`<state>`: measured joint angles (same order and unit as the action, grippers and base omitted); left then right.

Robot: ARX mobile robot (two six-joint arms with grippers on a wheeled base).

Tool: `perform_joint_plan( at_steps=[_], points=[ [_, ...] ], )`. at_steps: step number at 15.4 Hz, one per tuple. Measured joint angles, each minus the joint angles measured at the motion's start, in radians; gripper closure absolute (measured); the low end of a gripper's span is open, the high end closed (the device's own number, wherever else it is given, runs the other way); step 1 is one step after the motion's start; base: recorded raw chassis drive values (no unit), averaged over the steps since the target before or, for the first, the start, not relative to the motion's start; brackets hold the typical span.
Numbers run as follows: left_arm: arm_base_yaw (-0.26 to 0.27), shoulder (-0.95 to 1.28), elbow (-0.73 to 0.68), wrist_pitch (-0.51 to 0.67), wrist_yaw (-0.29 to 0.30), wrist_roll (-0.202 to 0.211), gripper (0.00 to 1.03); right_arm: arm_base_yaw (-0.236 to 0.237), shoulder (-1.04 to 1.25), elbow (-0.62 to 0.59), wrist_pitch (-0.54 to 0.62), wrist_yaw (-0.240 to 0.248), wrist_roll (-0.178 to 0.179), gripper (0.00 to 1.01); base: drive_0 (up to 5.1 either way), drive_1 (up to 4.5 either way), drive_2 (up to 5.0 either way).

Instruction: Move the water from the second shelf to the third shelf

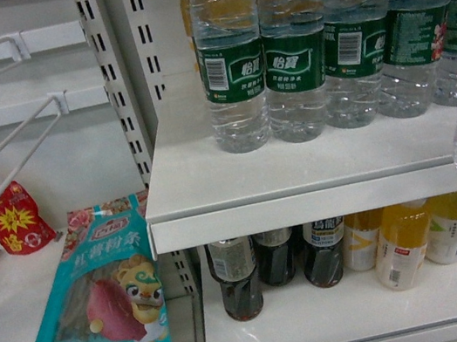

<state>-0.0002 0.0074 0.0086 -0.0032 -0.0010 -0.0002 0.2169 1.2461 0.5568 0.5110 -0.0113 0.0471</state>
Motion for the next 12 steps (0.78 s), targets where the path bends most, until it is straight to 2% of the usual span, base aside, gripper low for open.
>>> perform_joint_plan(
  at_steps=[3, 7, 12],
  points=[
    [0.000, 0.000, 0.000, 0.000, 0.000, 0.000, 0.05, 0.013, 0.136, 0.084, 0.034, 0.000, -0.001, 0.59, 0.0, 0.00, 0.0],
    [0.000, 0.000, 0.000, 0.000, 0.000, 0.000, 0.05, 0.025, 0.273, 0.194, 0.051, 0.006, -0.022, 0.59, 0.0, 0.00, 0.0],
    [0.000, 0.000, 0.000, 0.000, 0.000, 0.000, 0.05, 0.026, 0.390, 0.297, 0.082, 0.019, -0.018, 0.59, 0.0, 0.00, 0.0]
  ],
)
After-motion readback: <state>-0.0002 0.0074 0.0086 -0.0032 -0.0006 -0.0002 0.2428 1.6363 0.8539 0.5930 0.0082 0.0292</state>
